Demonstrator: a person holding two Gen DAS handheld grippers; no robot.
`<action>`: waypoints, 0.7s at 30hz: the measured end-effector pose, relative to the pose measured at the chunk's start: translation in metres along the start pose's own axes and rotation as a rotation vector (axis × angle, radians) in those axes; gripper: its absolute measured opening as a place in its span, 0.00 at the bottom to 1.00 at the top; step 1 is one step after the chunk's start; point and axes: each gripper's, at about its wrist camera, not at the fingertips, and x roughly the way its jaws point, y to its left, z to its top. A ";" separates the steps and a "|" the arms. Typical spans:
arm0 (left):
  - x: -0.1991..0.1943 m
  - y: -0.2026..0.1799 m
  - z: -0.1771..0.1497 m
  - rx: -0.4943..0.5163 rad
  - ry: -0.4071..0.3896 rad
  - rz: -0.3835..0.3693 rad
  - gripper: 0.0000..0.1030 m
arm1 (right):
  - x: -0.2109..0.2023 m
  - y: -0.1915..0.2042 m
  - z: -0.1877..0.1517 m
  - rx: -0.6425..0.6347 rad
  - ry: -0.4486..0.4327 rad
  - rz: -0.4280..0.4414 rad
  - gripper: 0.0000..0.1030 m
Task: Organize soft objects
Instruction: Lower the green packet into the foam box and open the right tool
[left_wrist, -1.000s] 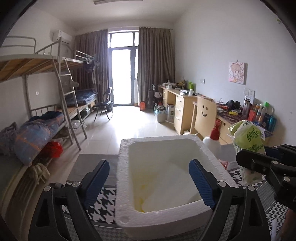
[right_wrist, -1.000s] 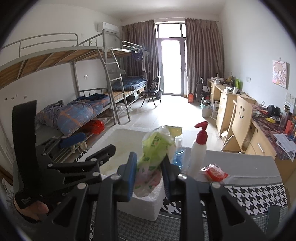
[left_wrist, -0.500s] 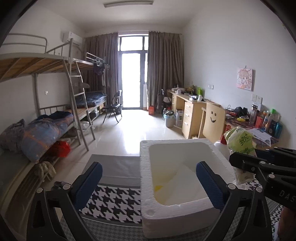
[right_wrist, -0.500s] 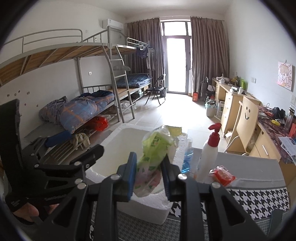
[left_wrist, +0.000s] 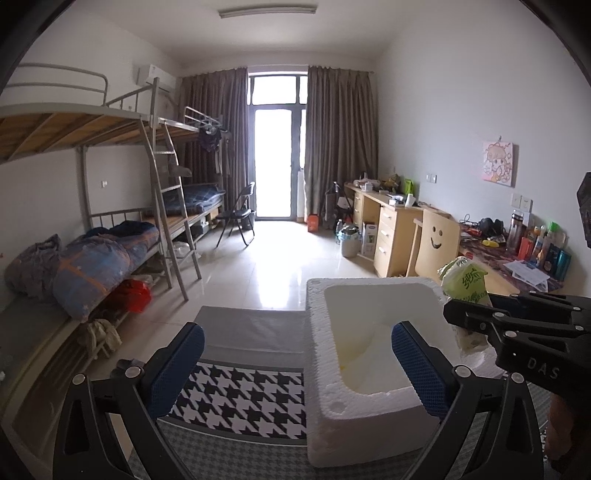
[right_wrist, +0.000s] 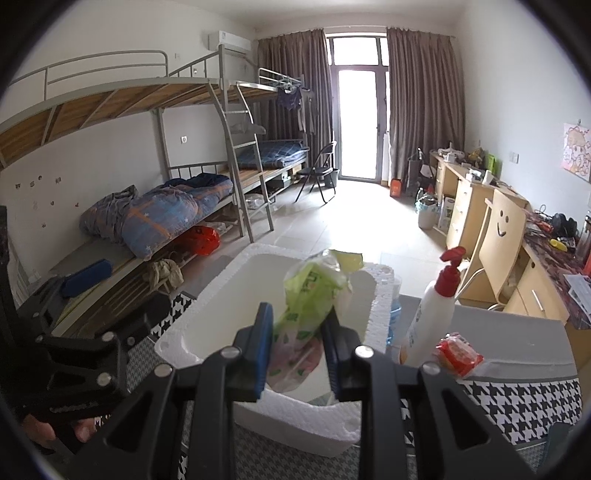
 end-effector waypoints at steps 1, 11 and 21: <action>0.000 0.001 -0.001 -0.001 0.002 0.001 0.99 | 0.002 0.000 0.000 -0.001 0.001 0.000 0.29; -0.002 0.010 -0.005 -0.015 0.010 0.000 0.99 | 0.022 -0.004 -0.002 0.006 0.049 -0.005 0.36; -0.006 0.015 -0.007 -0.013 0.011 -0.006 0.99 | 0.016 -0.005 -0.001 0.021 0.050 -0.004 0.57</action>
